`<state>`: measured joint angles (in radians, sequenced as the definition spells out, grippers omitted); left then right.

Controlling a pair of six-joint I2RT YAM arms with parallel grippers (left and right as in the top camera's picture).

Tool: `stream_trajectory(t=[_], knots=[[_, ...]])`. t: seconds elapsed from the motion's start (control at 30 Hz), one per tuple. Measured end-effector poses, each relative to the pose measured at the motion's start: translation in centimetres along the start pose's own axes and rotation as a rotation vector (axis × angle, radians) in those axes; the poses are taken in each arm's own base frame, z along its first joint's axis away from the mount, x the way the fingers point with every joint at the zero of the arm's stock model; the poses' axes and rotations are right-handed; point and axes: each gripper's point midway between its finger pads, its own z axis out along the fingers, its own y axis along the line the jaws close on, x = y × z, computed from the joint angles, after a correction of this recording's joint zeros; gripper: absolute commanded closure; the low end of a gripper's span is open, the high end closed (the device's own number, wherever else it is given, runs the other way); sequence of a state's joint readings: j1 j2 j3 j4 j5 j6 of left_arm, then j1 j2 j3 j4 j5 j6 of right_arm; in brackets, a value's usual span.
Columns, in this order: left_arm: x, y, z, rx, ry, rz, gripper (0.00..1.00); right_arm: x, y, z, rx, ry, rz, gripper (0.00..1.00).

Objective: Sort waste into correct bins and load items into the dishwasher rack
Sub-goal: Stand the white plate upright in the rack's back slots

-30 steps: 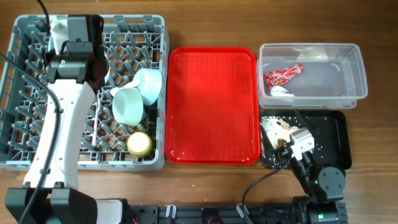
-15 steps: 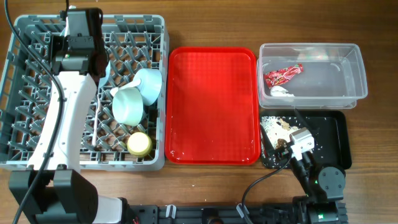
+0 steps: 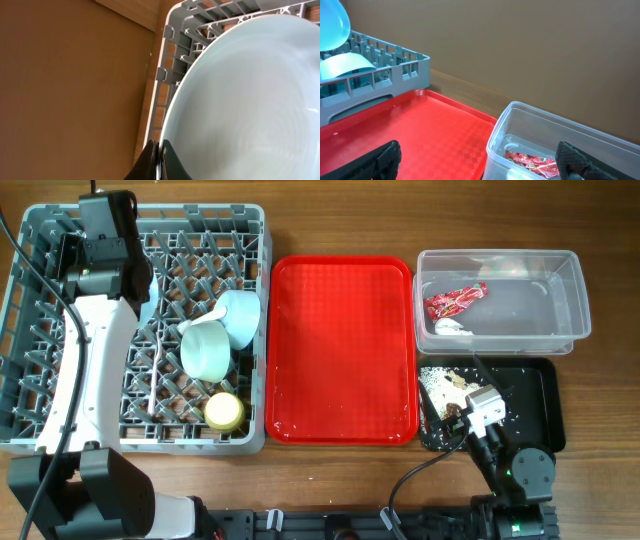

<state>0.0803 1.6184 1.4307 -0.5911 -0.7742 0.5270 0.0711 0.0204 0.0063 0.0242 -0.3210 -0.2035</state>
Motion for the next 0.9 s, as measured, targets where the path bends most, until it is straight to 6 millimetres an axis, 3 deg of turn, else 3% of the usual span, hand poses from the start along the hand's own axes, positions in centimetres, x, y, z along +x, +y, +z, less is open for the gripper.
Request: stream_trajectory(t=[0.1, 0.23, 0.27, 0.3, 0.33, 0.43, 0.6, 0.7, 0.83, 0.9], knots=[[-0.2, -0.4, -0.1, 0.013, -0.008, 0.005, 0.94, 0.0, 0.0, 0.0, 0.000, 0.000, 0.000, 0.00], [0.1, -1.2, -0.2, 0.049, -0.004, 0.034, 0.80, 0.0, 0.0, 0.0, 0.000, 0.000, 0.000, 0.01], [0.1, -1.3, -0.2, 0.054, -0.002, 0.037, 0.65, 0.0, 0.0, 0.0, 0.000, 0.000, 0.000, 0.00], [0.2, -1.4, -0.2, 0.060, -0.001, 0.038, 0.20, 0.0, 0.0, 0.0, 0.000, 0.000, 0.000, 0.00], [0.2, -1.5, -0.2, 0.063, -0.001, 0.045, 0.00, 0.0, 0.0, 0.0, 0.000, 0.000, 0.000, 0.00], [0.1, -1.5, -0.2, 0.066, -0.006, 0.037, 0.00, 0.0, 0.0, 0.0, 0.000, 0.000, 0.000, 0.00], [-0.6, -0.4, -0.6, 0.037, -0.032, -0.144, 0.00, 0.0, 0.0, 0.0, 0.000, 0.000, 0.000, 0.00], [-0.8, 2.7, -3.5, 0.025, -0.094, -0.378, 0.00, 0.0, 0.0, 0.0, 0.000, 0.000, 0.000, 0.00], [1.5, 5.6, -7.2, 0.108, -0.118, -0.551, 0.00, 0.0, 0.0, 0.0, 0.000, 0.000, 0.000, 0.00], [3.8, 4.3, -7.0, 0.225, -0.039, -0.581, 0.00, 0.0, 0.0, 0.0, 0.000, -0.001, 0.000, 0.00]])
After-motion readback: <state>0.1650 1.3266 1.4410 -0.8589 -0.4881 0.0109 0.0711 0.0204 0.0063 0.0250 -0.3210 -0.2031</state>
